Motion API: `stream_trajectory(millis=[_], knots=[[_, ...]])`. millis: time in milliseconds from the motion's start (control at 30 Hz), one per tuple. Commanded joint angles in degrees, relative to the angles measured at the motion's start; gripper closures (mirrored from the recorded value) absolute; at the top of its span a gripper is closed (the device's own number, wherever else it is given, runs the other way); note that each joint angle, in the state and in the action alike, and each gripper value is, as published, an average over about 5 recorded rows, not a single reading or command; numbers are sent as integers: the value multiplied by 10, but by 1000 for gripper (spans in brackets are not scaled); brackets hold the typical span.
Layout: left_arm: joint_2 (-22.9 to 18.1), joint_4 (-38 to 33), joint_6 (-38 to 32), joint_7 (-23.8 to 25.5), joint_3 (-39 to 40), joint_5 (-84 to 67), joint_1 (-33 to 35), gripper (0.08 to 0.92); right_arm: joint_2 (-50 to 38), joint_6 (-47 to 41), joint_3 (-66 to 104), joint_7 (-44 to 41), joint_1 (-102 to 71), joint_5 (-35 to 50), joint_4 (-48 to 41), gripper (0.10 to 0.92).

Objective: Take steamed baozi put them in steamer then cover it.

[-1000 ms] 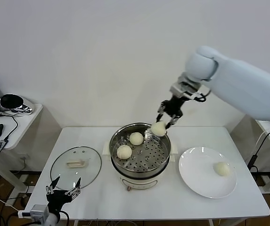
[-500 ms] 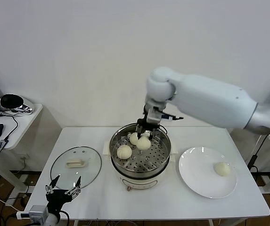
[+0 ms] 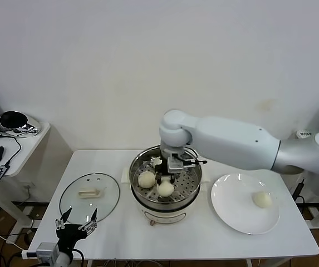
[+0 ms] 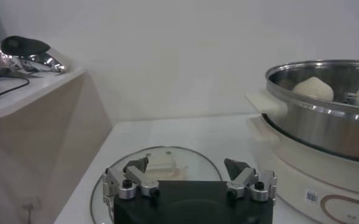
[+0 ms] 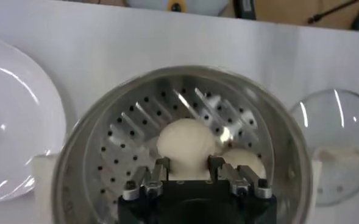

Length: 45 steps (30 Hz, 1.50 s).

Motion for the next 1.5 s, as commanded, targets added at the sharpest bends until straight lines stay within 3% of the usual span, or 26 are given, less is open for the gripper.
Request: stream_trajectory(millis=[33, 367, 600, 767, 867, 1167, 1333, 1500], knots=[[-3, -1, 1, -1, 2, 0, 2, 177, 9, 6, -6, 15, -26, -12, -5, 599], [-4, 1, 1, -1, 5, 2, 0, 177, -4, 0, -2, 29, -29, -17, 1, 570], [-3, 4, 1, 0, 5, 3, -1, 177, -39, -13, 25, 53, -1, 18, 14, 394], [0, 6, 4, 2, 1, 2, -2, 177, -103, -53, 57, 29, 40, 65, 43, 254], [2, 8, 5, 3, 1, 3, -4, 177, -149, -82, 63, 15, 61, 111, 51, 212], [-1, -4, 7, 9, 3, 1, -1, 177, -321, -354, 96, 16, 74, 230, 9, 203], [-1, -4, 7, 10, 10, 1, -3, 177, -380, -483, 129, -2, 26, 210, -8, 203], [1, -13, 8, 13, 10, -2, 1, 177, -407, -528, 189, -12, -61, 148, -18, 203]])
